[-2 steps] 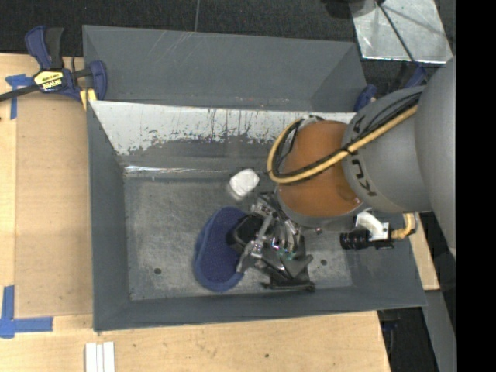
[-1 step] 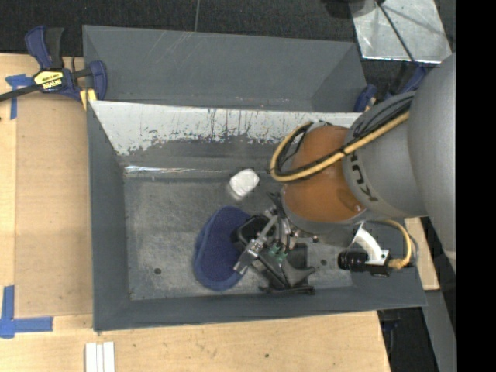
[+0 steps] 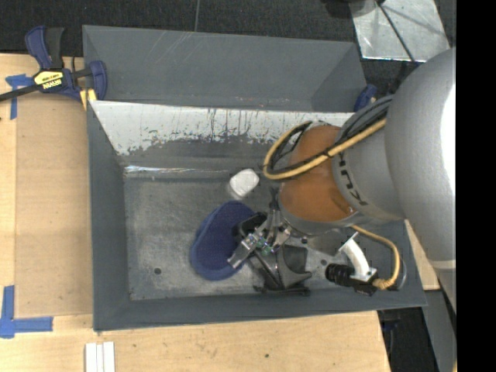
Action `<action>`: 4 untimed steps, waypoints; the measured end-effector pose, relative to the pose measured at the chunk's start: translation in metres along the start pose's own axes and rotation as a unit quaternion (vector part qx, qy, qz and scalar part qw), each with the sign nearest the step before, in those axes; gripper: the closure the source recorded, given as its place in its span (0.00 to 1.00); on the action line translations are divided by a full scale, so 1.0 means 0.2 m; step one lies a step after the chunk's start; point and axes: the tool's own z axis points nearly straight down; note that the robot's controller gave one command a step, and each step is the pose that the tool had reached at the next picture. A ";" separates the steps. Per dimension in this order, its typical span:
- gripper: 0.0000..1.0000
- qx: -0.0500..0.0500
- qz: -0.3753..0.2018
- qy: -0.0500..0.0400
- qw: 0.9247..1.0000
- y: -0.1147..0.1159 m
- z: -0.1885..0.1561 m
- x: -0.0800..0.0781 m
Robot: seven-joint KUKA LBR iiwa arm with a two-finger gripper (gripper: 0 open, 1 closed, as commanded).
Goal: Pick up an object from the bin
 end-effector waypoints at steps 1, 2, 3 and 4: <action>0.00 -0.001 0.074 0.003 0.997 0.01 0.00 -0.01; 1.00 -0.001 0.074 0.003 0.997 0.01 0.00 -0.01; 1.00 0.005 0.072 0.001 0.997 0.01 -0.11 -0.01; 1.00 0.006 0.071 0.001 0.997 0.00 -0.12 -0.01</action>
Offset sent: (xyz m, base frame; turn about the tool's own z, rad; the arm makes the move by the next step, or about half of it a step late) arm -0.0026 -0.0046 -0.0119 0.1607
